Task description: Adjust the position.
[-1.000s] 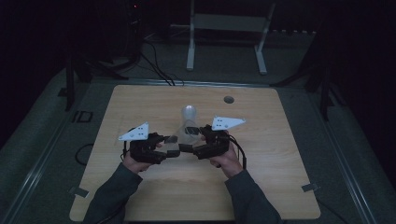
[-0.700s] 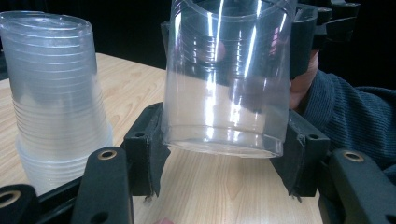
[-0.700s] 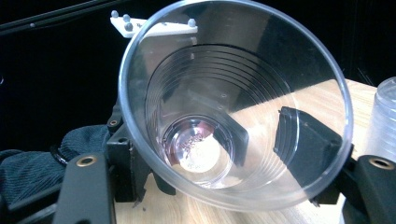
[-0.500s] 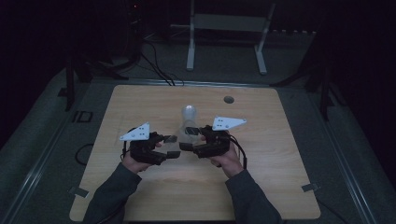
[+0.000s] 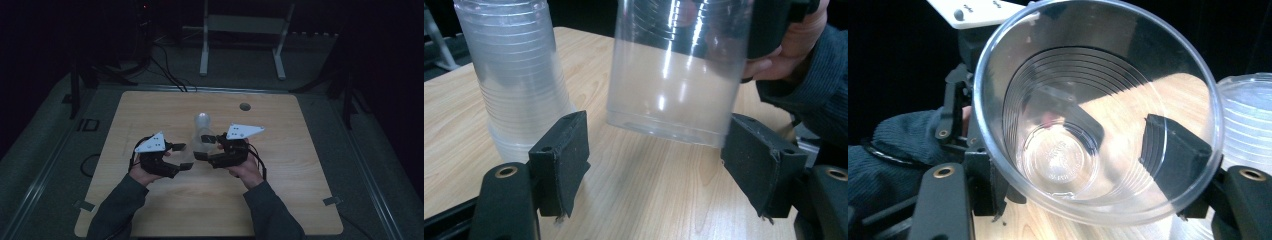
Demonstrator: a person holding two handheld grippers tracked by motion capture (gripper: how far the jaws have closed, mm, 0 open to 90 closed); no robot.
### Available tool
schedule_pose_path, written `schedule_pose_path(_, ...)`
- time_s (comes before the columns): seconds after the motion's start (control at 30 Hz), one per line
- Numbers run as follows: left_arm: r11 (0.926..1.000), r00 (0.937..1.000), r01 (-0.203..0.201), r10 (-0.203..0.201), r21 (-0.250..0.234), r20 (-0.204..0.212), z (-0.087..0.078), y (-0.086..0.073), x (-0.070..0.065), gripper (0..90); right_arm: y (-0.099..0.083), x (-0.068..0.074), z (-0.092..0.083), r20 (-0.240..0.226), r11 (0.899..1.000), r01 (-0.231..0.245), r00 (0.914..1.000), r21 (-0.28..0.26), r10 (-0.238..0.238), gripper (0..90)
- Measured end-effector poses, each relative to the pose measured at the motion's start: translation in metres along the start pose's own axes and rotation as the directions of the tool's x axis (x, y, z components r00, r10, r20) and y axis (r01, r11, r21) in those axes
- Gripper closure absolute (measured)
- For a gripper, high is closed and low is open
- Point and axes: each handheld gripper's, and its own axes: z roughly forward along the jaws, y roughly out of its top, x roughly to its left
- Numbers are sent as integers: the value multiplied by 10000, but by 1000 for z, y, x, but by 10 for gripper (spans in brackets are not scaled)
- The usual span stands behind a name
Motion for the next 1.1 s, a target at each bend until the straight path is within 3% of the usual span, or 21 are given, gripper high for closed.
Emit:
schedule_pose_path(0.4, 9991, 9984, -247, 265, 356, -503, 1, 3, -3, 277, 4, 1, 0, 564, 9982, 210, 9981, 568, -242, 318)
schedule_pose_path(1.1, 9945, 9902, -779, 854, 704, -1109, 5, 8, -11, 275, 7, 3, 4, 947, 9910, 145, 9951, 1333, -273, 318)
